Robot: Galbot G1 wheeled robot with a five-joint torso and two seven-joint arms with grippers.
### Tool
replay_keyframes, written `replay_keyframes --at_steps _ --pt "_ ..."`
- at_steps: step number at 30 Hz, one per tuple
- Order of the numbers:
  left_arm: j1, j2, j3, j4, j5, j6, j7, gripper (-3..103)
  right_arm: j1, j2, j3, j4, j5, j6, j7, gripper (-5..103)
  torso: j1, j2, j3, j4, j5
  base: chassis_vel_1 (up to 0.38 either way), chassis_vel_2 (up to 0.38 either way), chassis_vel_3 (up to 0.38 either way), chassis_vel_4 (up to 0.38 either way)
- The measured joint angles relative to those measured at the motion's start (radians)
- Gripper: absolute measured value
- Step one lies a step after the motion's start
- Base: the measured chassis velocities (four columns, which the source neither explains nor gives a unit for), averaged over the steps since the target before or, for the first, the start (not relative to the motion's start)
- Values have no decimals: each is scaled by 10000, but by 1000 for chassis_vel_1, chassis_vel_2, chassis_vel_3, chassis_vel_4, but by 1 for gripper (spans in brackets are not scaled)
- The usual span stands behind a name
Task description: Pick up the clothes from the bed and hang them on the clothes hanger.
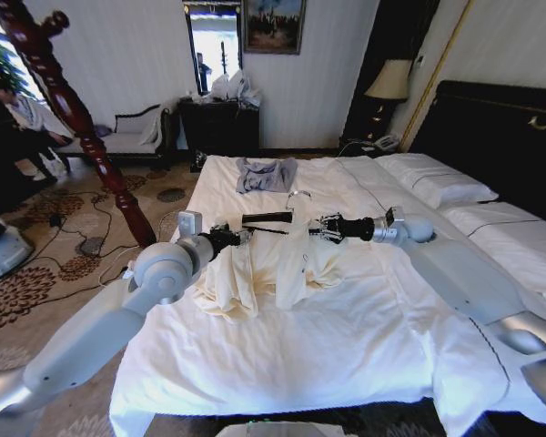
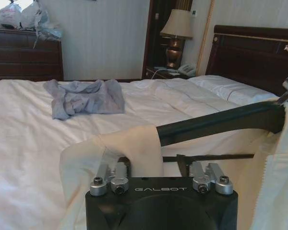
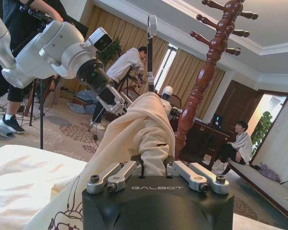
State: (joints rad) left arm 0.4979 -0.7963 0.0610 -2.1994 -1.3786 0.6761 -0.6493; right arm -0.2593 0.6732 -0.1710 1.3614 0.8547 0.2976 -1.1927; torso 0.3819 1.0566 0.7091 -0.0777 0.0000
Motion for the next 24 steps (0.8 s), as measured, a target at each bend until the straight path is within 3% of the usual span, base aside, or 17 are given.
replay_keyframes --at_steps 6,10,12,13,24 --pt "-39 79 -60 -210 13 -22 245 29 -1 -8 -11 0 2 5 -1 17 0 0 0 0 0 0 0 0 0" --pt "-345 173 -69 -235 131 -21 757 13 -7 20 -40 7 -2 7 14 17 0 0 0 0 0 0 0 0 0" --pt "-432 168 -44 -190 152 -21 827 13 -5 30 -49 14 -1 8 18 17 -1 0 0 1 0 0 0 0 0" --pt "-702 93 79 -11 207 -37 997 3 2 59 -72 29 0 6 26 17 0 0 0 1 -1 0 0 0 0" --pt "-2202 -843 1392 881 265 -195 1475 0 22 102 -142 128 -150 -59 -16 17 1 -1 0 1 1 0 0 0 0"
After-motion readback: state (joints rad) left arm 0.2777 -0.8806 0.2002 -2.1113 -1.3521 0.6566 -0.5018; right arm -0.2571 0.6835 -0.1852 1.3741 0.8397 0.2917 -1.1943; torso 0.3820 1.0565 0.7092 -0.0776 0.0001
